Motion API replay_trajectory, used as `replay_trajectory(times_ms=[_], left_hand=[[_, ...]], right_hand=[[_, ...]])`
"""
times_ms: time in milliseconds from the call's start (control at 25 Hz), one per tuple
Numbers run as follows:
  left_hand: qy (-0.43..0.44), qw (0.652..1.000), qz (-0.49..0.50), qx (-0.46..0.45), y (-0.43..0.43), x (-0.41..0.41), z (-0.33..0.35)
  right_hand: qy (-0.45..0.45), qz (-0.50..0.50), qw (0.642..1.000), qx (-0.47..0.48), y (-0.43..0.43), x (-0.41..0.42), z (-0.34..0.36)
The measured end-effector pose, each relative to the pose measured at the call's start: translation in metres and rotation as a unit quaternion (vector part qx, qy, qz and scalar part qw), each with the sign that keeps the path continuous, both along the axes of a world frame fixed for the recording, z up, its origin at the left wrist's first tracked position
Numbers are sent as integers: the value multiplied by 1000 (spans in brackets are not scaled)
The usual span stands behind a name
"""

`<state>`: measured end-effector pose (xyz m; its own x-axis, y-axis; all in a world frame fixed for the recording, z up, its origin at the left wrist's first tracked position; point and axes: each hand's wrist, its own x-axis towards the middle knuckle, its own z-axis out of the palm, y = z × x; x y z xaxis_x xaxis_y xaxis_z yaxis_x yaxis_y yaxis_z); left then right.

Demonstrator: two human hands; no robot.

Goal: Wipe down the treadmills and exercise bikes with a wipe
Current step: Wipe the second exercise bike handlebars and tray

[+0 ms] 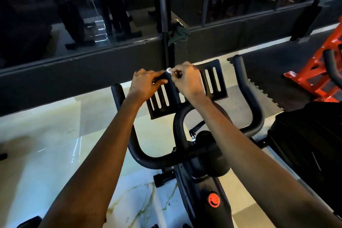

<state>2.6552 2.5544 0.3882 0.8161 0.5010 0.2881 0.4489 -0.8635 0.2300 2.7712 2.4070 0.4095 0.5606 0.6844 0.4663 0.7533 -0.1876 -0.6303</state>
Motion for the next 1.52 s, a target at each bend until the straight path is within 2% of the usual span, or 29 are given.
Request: replay_trajectory(times_ms=[120,200,360,480,560,720,840,1000,1080,1200,1320,1440,1520], left_hand=[[-2,1000,0,0,-2,-2,1],[5,1000,2,3,-2,-3,1],[32,999,13,-3,-4,-2,2],[69,997,18,32,-6,-2,9],[81,996,18,35,-9,-2,14],[-19,995,46,-88,-29,6,22],[5,998,31,-58,-44,15,15],[22,997,34,-59,-49,18,6],[19,997,33,-63,-48,18,5],[29,996,35,-72,-47,19,6],[25,995,40,-93,-48,21,7],[-3,992,25,-126,-54,26,10],[-33,989,10,-145,-60,31,13]], right_hand=[[-35,9,999,-3,-4,12,-7],[-39,-21,999,-14,-16,28,-8],[-32,-77,996,-22,-29,33,-13],[18,-82,996,-22,-32,19,-25],[46,-52,997,-41,-38,8,-31],[50,61,989,-124,-53,3,-25],[45,83,982,-163,-52,10,-16],[28,-31,999,-27,-40,31,3],[-2,-51,999,-4,-38,37,4],[-46,-16,998,-27,-41,30,-16],[-27,-21,999,-38,-50,25,-29],[-4,-17,994,-105,-62,29,-32],[19,24,988,-150,-68,34,-28]])
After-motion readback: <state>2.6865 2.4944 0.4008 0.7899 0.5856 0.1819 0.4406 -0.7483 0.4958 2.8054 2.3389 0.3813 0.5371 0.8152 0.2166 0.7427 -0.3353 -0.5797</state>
